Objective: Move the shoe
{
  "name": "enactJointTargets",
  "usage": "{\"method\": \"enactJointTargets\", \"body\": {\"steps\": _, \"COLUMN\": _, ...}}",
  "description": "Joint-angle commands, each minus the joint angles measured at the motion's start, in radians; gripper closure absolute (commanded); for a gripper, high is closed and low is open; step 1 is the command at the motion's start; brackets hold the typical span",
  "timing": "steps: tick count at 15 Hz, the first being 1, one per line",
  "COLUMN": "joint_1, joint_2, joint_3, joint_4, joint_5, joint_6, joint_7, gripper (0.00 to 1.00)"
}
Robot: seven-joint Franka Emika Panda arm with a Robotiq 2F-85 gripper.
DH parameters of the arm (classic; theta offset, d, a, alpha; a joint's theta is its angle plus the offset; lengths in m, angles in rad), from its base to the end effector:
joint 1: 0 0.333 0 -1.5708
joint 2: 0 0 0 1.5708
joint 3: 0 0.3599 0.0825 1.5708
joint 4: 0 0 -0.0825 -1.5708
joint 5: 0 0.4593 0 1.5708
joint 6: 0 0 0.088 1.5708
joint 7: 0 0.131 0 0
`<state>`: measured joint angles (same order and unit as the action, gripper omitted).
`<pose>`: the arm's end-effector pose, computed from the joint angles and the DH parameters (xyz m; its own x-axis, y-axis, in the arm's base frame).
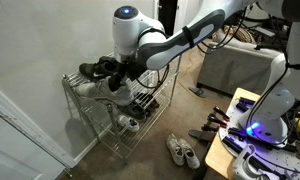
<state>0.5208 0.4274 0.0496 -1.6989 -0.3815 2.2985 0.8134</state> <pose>0.6567 0.3996 0.3427 0.9509 -0.0010 0.3096 -0.0353 -0.9938 0.1052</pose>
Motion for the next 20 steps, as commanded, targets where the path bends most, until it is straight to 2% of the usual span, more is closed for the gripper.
{"method": "enactJointTargets", "body": {"steps": 1, "joint_1": -0.021, "joint_2": -0.020, "joint_3": 0.025, "joint_4": -0.032, "joint_5": 0.003, "joint_6": -0.041, "joint_7": -0.006, "gripper": 0.00}}
{"method": "enactJointTargets", "body": {"steps": 2, "joint_1": -0.024, "joint_2": -0.015, "joint_3": 0.031, "joint_4": -0.025, "joint_5": 0.007, "joint_6": -0.053, "joint_7": -0.015, "gripper": 0.00}}
{"method": "enactJointTargets", "body": {"steps": 3, "joint_1": -0.026, "joint_2": -0.012, "joint_3": 0.038, "joint_4": -0.026, "joint_5": 0.007, "joint_6": -0.055, "joint_7": -0.029, "gripper": 0.25}}
{"method": "enactJointTargets", "body": {"steps": 5, "joint_1": -0.032, "joint_2": -0.005, "joint_3": 0.052, "joint_4": -0.023, "joint_5": 0.019, "joint_6": -0.058, "joint_7": -0.050, "gripper": 0.33}}
{"method": "enactJointTargets", "body": {"steps": 14, "joint_1": -0.035, "joint_2": 0.010, "joint_3": 0.084, "joint_4": -0.003, "joint_5": 0.051, "joint_6": -0.083, "joint_7": -0.106, "gripper": 0.92}}
{"method": "enactJointTargets", "body": {"steps": 15, "joint_1": -0.035, "joint_2": 0.006, "joint_3": 0.086, "joint_4": -0.002, "joint_5": 0.058, "joint_6": -0.093, "joint_7": -0.113, "gripper": 0.97}}
{"method": "enactJointTargets", "body": {"steps": 20, "joint_1": -0.060, "joint_2": -0.024, "joint_3": 0.117, "joint_4": 0.020, "joint_5": 0.134, "joint_6": -0.170, "joint_7": -0.215, "gripper": 0.96}}
